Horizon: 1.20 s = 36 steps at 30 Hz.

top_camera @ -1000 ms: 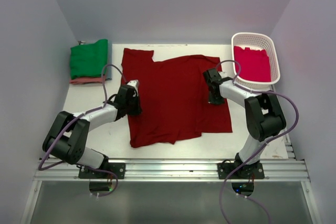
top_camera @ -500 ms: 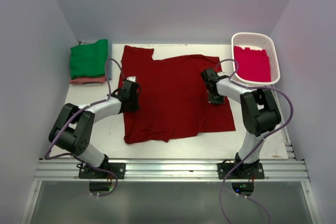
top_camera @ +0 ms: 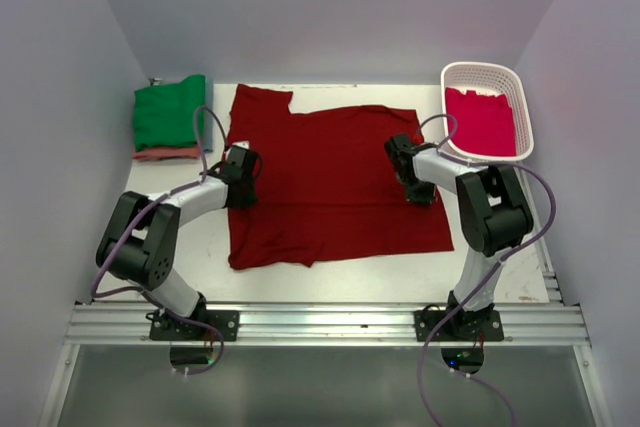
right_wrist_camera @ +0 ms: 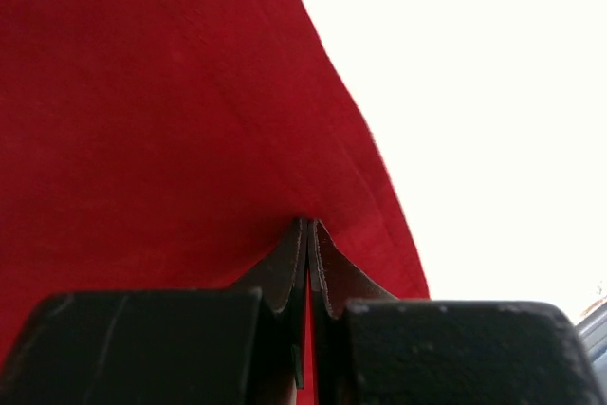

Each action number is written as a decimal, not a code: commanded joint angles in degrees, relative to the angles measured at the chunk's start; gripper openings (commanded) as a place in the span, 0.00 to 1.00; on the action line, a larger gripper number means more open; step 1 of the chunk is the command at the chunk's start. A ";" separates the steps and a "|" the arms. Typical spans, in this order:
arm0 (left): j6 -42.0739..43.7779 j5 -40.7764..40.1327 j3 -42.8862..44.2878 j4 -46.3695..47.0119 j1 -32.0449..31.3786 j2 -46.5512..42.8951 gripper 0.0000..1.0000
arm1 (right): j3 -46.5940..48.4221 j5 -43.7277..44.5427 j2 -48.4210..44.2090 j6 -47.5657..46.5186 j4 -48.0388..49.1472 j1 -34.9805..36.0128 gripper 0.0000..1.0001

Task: Fold and stack the t-shirts
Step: Flatten the tshirt out

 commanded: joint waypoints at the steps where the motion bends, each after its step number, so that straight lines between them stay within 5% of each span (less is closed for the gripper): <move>1: 1.66 -1.10 2.13 -2.78 1.20 -3.32 0.00 | -2.05 3.23 -5.25 1.44 -1.93 -0.44 0.01; 2: 2.54 0.14 2.13 -0.95 1.12 -5.09 0.00 | -2.41 2.97 -7.01 1.27 -1.14 -0.09 0.00; 4: 3.42 2.77 2.30 0.73 0.68 -11.65 0.18 | -3.28 3.05 -13.25 -0.83 1.76 0.70 0.07; 6: 4.30 3.84 3.18 1.97 -0.02 -16.16 0.31 | -3.38 3.05 -17.46 -1.98 3.26 2.20 0.28; 9: 4.65 7.26 5.29 0.58 -0.55 -22.32 0.46 | -2.59 2.18 -23.98 -4.00 2.75 4.04 0.47; 15: 6.50 16.23 7.24 -15.16 -2.21 -15.40 0.43 | -3.54 -1.51 -28.91 -3.22 -1.04 7.29 0.51; 20: 6.59 15.27 -0.76 -13.59 -4.68 -13.37 0.44 | -9.35 -5.99 -31.02 -0.50 1.15 10.37 0.52; 36: 7.03 17.73 -0.33 -12.71 -7.58 -9.06 0.42 | -10.85 -5.56 -31.11 -0.14 0.81 10.81 0.52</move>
